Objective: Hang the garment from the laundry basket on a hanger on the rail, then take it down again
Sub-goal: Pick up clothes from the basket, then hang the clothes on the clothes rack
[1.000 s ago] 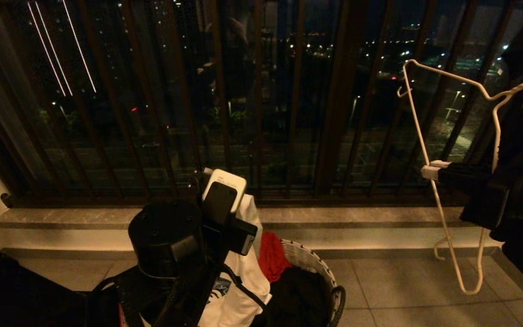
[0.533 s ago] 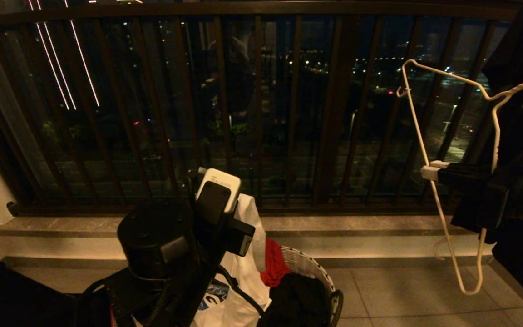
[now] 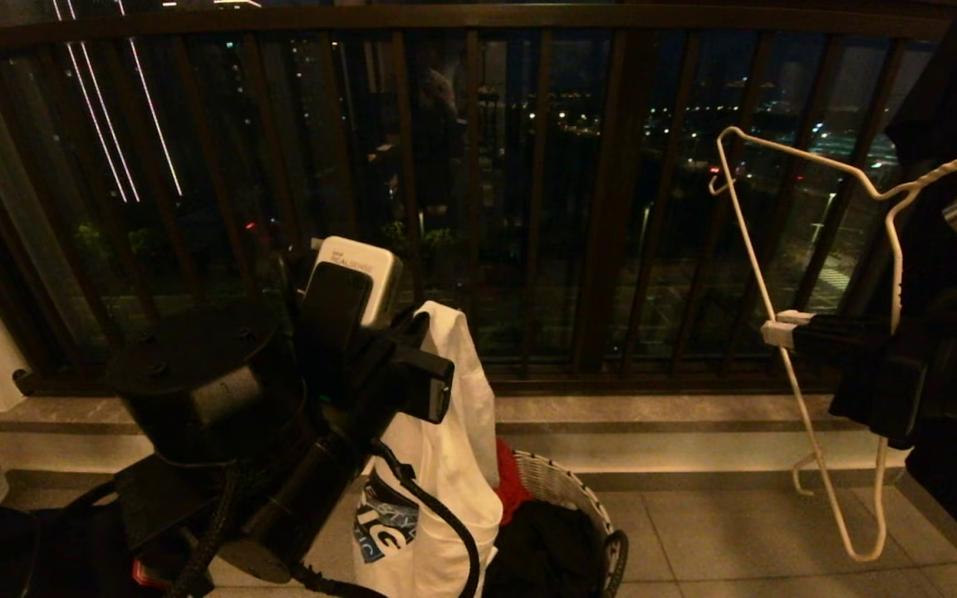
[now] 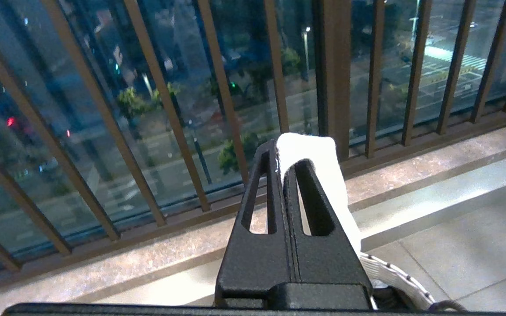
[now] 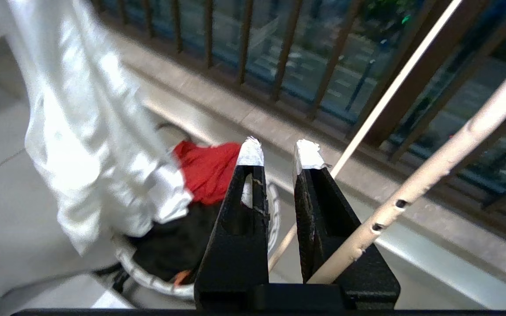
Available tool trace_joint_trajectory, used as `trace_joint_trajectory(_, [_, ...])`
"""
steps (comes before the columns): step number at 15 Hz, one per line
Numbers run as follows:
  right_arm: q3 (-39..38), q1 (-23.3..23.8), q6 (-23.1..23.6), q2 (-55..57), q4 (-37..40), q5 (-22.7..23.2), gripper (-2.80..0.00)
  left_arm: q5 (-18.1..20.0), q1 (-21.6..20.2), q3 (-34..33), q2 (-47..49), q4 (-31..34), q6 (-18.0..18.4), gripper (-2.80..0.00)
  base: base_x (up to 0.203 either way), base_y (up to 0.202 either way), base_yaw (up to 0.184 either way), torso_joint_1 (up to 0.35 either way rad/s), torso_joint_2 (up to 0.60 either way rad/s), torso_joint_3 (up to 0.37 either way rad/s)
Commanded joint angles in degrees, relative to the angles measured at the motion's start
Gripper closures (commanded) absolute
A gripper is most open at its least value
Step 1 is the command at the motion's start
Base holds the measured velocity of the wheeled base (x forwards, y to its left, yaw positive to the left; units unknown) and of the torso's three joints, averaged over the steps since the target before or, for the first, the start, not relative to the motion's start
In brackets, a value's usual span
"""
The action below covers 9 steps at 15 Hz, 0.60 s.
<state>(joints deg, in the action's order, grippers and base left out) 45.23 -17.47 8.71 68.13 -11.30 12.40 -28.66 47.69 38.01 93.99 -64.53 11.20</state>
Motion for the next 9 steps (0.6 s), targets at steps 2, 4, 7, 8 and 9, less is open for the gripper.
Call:
trace_joint_trajectory(2, [1.7, -1.0, 0.2, -1.5, 6.2, 0.7, 0.0, -1.2, -0.4, 5.1, -2.0, 5.8, -1.7, 0.0, 0.0, 0.0, 0.0, 0.0, 0.0, 0.0])
trace_joint_trajectory(4, [3.9, -1.0, 0.1, -2.3, 11.9, 3.1, 0.0, -3.9, -0.4, 8.6, -3.3, 12.2, -3.1, 0.0, 0.0, 0.0, 0.0, 0.0, 0.0, 0.0])
trace_joint_trajectory(7, [7.5, -1.0, 0.0, -2.8, 23.8, 9.0, 0.0, -7.3, -0.4, 17.6, -3.5, 24.5, -6.7, 0.0, 0.0, 0.0, 0.0, 0.0, 0.0, 0.0])
trace_joint_trajectory(8, [8.2, -1.1, 0.0, -2.9, 25.8, 11.5, 0.0, -8.5, -0.4, 20.8, -3.5, 29.9, -8.8, 0.0, 0.0, 0.0, 0.0, 0.0, 0.0, 0.0])
trace_joint_trajectory(9, [8.6, -1.1, 0.1, -2.9, 27.4, 14.4, 0.0, -9.1, -0.4, 24.2, -3.5, 35.1, -11.3, 0.0, 0.0, 0.0, 0.0, 0.0, 0.0, 0.0])
